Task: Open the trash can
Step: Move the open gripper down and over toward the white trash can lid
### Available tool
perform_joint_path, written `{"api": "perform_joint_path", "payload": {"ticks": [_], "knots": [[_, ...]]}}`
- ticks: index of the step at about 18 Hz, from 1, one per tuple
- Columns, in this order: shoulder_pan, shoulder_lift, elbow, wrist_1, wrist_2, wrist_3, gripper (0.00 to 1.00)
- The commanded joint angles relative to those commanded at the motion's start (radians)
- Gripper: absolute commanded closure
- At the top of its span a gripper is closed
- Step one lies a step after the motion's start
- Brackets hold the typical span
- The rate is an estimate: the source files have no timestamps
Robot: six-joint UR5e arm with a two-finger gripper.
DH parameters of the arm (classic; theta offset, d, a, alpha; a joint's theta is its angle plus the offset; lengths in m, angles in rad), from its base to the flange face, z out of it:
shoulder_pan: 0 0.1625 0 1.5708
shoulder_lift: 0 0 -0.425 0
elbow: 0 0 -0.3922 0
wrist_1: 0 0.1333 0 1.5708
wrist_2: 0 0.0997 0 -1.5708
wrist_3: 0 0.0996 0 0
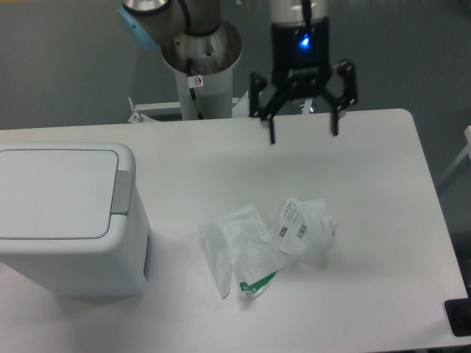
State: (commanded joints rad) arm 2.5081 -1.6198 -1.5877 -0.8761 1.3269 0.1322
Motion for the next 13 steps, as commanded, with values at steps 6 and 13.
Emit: {"api": "perform_joint_path", "payload": {"ticks": [6,13], "knots": [[-0.061,-0.075,0.047,0.009,-0.012,-0.128,0.0],[-0.141,-0.077,0.008,0.009,-0.017,-0.129,0.0]]}}
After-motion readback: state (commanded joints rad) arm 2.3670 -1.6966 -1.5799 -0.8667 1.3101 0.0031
